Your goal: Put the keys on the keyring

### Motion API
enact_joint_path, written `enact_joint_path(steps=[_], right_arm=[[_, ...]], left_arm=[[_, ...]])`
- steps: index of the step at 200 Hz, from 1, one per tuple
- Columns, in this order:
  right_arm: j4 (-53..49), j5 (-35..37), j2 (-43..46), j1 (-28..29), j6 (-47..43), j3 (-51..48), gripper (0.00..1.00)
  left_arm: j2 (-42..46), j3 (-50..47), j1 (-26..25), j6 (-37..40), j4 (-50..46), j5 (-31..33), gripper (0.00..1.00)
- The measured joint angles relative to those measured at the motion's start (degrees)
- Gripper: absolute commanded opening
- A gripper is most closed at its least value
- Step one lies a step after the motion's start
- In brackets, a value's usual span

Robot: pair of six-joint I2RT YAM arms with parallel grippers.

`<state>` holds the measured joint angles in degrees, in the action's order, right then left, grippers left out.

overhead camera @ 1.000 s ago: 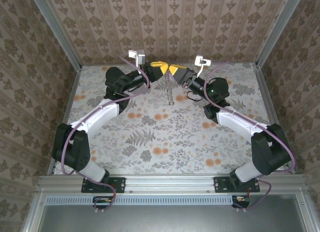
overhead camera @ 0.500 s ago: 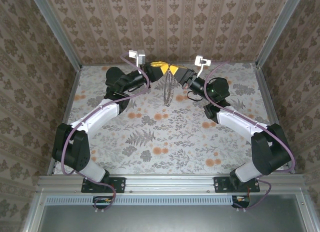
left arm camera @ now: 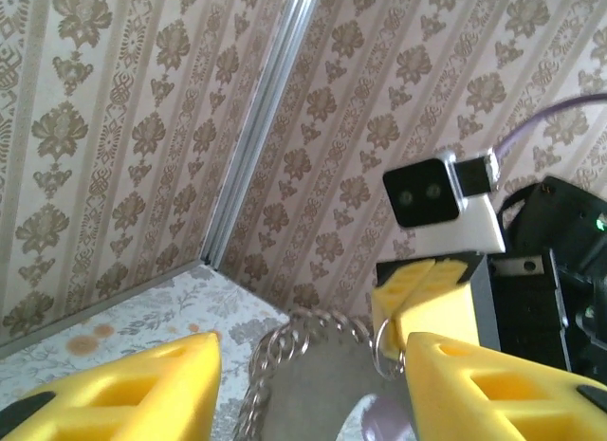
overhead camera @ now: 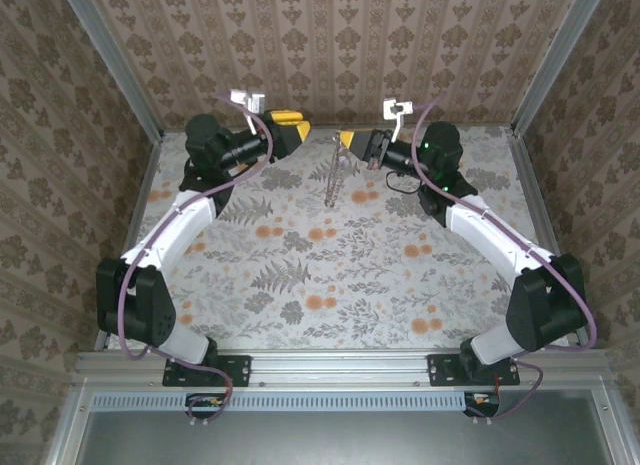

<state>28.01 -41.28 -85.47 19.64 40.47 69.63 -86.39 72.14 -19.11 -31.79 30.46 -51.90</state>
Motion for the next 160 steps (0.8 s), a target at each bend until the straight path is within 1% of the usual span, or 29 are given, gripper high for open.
enact_joint_path(steps=[14,45,62,78,90,99,127,160], right_arm=[[-4.5,-2.3,-0.2,-0.7,-3.2,3.4,0.00],[-13.7,-7.6,-1.9,-2.2,-10.4,10.3,0.00],[-18.1,-10.5,-3.5,-3.1,-13.7,13.2,0.00],[-21.7,-13.2,-5.2,-3.8,-16.4,15.5,0.00],[-24.5,-15.1,-6.3,-4.2,-17.9,16.7,0.00],[-26.2,-16.3,-7.0,-4.4,-18.9,17.5,0.00],[-29.6,-19.0,-8.4,-4.5,-20.9,18.8,0.00],[-31.3,-20.5,-8.9,-4.5,-21.2,18.9,0.00]], left_arm=[[0.0,4.0,0.0,4.3,-7.3,-1.7,0.60],[0.0,11.8,0.0,13.6,-22.6,-5.3,0.61],[-0.5,15.4,0.1,17.5,-29.5,-7.6,0.56],[-2.4,19.8,0.1,20.5,-35.0,-10.5,0.48],[-4.2,22.9,0.1,22.4,-38.7,-12.6,0.44],[-5.6,24.8,0.1,23.7,-41.2,-14.1,0.42],[-9.4,28.5,0.1,26.3,-47.4,-17.7,0.41],[-12.0,29.7,0.1,27.3,-50.9,-20.5,0.40]])
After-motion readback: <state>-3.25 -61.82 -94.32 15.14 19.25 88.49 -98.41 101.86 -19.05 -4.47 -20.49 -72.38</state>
